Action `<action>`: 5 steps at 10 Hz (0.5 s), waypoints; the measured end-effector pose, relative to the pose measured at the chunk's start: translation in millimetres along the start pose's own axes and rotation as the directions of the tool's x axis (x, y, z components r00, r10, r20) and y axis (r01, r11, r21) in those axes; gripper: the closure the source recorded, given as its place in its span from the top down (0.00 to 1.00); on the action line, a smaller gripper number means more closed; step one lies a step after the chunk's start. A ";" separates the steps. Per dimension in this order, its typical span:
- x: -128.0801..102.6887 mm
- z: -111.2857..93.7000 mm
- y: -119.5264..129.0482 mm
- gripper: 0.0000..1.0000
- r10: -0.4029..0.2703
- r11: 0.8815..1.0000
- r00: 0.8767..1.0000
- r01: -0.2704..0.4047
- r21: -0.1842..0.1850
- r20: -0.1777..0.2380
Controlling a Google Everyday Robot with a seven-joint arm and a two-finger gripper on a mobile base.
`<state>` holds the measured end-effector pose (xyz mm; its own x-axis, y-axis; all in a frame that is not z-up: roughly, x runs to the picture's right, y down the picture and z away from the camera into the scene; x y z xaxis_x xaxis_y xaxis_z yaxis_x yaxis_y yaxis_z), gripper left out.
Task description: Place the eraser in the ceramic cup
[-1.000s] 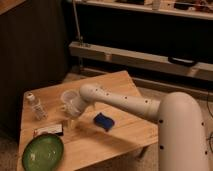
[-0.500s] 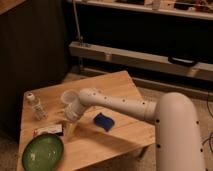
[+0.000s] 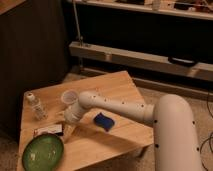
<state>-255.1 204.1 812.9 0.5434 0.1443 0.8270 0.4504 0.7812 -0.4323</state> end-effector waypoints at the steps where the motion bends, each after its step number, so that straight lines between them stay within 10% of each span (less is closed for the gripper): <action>1: 0.2 1.6 -0.1 0.78 0.012 1.000 1.000 -0.012 -0.003 0.004; 5: 5.0 8.4 0.1 0.40 0.058 0.998 0.998 -0.058 -0.020 0.007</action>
<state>-258.3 210.0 820.0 0.5635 0.1935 0.8032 0.4326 0.7591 -0.4864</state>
